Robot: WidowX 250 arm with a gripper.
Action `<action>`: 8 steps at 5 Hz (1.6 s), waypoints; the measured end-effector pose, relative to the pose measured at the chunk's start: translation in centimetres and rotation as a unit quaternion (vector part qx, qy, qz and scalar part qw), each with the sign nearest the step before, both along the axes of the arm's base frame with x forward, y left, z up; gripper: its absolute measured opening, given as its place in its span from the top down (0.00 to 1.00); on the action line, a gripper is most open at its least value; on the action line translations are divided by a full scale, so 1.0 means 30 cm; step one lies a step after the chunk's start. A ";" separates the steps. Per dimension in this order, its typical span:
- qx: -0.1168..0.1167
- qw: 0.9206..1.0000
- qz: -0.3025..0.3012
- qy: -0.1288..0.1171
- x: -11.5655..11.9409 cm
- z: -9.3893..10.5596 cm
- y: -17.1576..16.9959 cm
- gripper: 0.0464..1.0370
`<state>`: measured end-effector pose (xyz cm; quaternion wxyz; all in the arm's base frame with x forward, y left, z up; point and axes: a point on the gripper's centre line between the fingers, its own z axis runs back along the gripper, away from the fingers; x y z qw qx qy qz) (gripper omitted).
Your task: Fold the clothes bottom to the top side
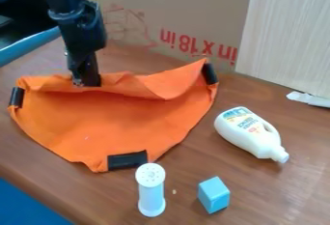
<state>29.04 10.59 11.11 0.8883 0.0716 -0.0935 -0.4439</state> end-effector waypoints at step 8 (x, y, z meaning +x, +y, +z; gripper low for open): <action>-0.040 0.986 0.001 0.159 -0.023 0.082 -0.017 0.04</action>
